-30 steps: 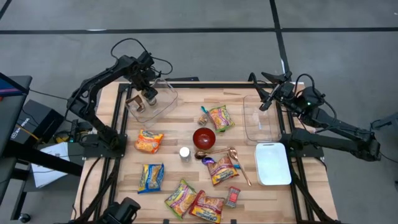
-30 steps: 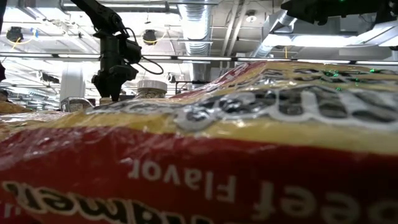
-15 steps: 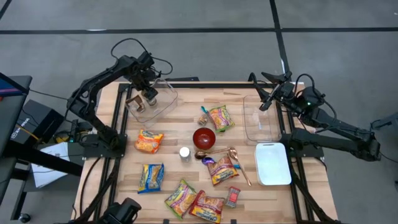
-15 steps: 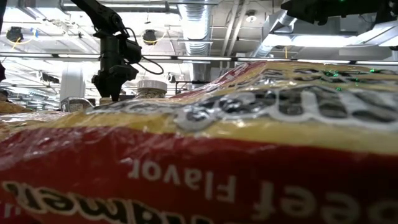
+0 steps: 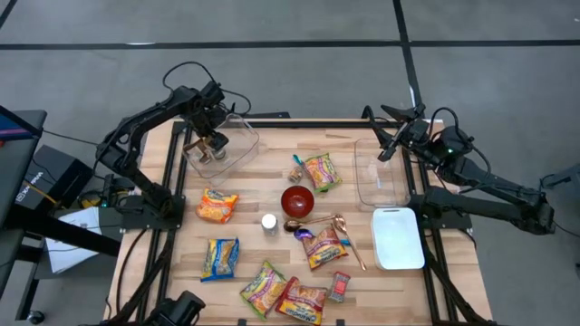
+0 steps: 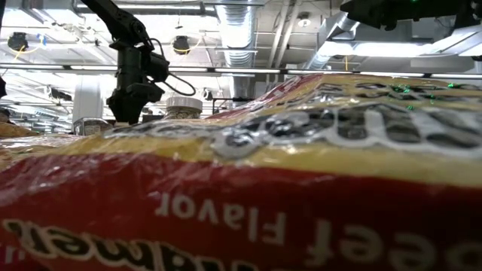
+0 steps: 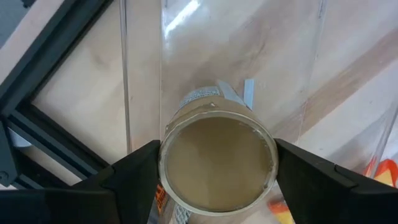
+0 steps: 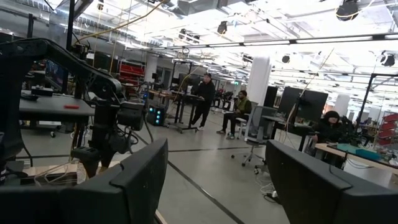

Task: Pick & Place Food Item
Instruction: Put the gold seasoning bottle into the left transparent bin, then put the white seasoning bottle into the left transparent bin

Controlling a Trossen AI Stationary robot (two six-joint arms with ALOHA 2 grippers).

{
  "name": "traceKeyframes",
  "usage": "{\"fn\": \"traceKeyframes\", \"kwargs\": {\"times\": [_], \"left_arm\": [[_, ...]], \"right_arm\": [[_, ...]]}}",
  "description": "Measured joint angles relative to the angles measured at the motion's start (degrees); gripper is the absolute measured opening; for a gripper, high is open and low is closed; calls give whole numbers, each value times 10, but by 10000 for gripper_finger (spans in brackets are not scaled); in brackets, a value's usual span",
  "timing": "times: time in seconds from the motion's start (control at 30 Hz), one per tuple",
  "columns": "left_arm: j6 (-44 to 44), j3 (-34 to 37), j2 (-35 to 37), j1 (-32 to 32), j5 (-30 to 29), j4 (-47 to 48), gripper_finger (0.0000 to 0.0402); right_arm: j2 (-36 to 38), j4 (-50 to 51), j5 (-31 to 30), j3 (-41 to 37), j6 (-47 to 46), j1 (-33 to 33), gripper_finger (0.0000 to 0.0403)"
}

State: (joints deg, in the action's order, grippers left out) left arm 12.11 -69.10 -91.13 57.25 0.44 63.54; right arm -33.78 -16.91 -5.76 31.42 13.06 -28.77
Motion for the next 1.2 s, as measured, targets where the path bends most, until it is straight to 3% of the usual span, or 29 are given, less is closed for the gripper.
{"fn": "traceKeyframes", "kwargs": {"times": [0.63,0.97,1.07,1.2], "left_arm": [[11,3,60,0,-20,-34,306],[26,3,162,0,-33,-110,306],[26,3,205,-8,10,-149,306],[26,2,259,-28,114,-196,306]], "right_arm": [[0,0,0,0,4,0,265],[0,-1,0,0,0,0,265],[0,-1,0,0,3,0,265],[0,-1,0,0,3,0,265]]}}
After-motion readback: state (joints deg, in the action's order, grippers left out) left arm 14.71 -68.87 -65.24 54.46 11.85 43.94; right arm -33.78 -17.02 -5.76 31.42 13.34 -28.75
